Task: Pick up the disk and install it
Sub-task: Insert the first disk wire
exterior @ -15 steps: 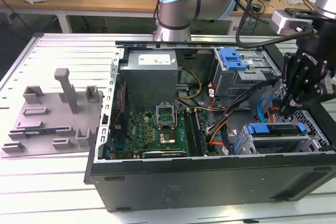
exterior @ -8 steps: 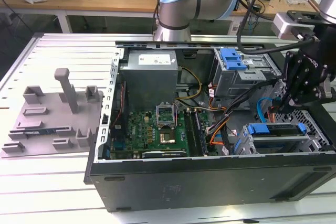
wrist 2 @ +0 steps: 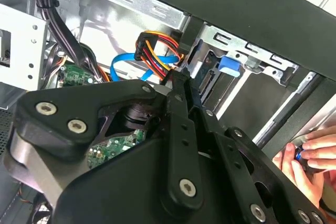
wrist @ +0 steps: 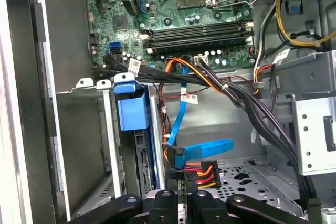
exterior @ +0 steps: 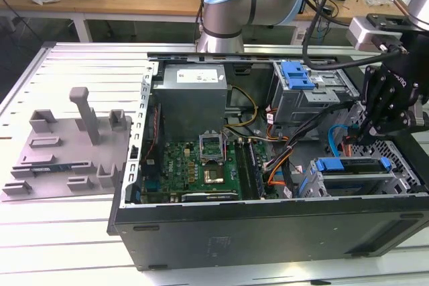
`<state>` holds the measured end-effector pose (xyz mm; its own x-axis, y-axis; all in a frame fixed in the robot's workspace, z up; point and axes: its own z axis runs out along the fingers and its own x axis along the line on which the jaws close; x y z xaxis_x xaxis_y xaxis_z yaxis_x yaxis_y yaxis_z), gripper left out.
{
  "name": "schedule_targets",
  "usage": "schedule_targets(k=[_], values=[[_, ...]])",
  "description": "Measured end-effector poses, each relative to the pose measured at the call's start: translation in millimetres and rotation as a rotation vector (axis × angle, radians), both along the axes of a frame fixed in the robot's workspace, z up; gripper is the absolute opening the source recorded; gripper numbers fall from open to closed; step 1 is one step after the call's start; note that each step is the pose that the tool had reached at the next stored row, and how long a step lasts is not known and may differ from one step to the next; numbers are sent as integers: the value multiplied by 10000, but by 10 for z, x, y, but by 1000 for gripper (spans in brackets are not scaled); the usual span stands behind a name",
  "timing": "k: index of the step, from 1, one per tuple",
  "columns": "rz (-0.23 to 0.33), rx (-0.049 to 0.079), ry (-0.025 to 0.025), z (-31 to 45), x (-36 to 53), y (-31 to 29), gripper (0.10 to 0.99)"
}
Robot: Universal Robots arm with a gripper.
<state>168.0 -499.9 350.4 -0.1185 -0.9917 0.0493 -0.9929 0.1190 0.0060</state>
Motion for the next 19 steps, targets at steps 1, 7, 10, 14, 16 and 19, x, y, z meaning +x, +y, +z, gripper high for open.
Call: schedule_targets(k=[1, 7, 10, 14, 16, 19], values=[[2, -1, -17, 1, 0, -3, 169], [3, -1, -52, 39, -13, -73, 169], [2, 3, -52, 51, -14, -176, 169], [4, 13, -52, 51, -15, -216, 169], [6, 12, -51, 51, -15, -216, 169], [33, 5, -46, 52, -15, -217, 169]])
